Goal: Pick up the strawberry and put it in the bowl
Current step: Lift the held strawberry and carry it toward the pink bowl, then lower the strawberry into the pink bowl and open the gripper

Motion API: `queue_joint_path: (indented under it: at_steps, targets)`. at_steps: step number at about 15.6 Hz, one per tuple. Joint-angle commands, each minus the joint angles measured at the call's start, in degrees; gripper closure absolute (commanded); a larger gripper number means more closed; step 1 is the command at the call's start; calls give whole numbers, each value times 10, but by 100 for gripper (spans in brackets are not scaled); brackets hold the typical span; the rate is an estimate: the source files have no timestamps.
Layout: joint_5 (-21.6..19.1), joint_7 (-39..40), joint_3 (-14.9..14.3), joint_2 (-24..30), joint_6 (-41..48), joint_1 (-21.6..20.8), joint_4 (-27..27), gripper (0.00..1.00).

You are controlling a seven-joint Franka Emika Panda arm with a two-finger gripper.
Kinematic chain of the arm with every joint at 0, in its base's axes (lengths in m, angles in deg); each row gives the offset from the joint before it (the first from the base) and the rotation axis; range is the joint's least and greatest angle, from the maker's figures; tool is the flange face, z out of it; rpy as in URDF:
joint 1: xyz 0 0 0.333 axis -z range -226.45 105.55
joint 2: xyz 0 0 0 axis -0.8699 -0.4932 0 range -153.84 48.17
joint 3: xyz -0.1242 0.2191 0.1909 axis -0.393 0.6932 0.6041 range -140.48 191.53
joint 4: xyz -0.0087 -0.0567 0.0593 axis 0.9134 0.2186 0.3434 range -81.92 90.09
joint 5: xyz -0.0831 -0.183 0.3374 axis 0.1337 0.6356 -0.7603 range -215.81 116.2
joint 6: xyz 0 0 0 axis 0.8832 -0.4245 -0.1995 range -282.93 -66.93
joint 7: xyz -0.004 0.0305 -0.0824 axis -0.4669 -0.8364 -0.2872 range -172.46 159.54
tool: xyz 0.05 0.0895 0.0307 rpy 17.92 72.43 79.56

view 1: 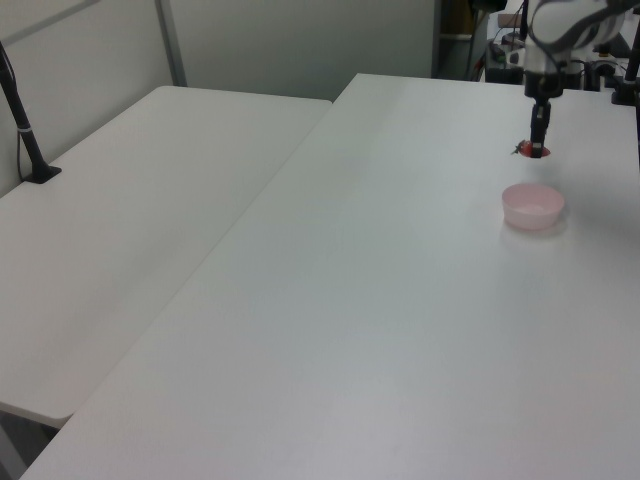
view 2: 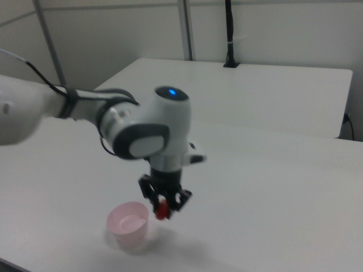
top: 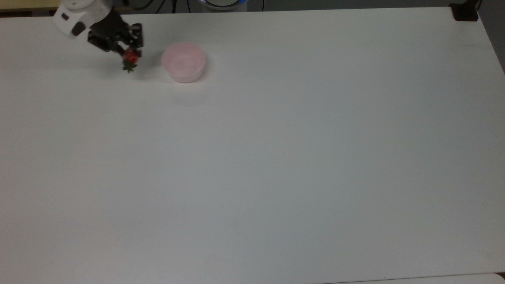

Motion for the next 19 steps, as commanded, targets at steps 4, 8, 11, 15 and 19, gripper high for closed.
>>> queue_joint_path:
  at_steps: [4,8,11,15,19]
  targets:
    - [16,-101,41,20,38,-71,14,79]
    - [56,-115,41,-13,40,-85,21,79]
    - [84,-115,42,-16,67,-88,22,74]
    - [91,-134,42,-14,108,-88,17,0]
    - [86,-192,45,-4,144,-90,-27,0]
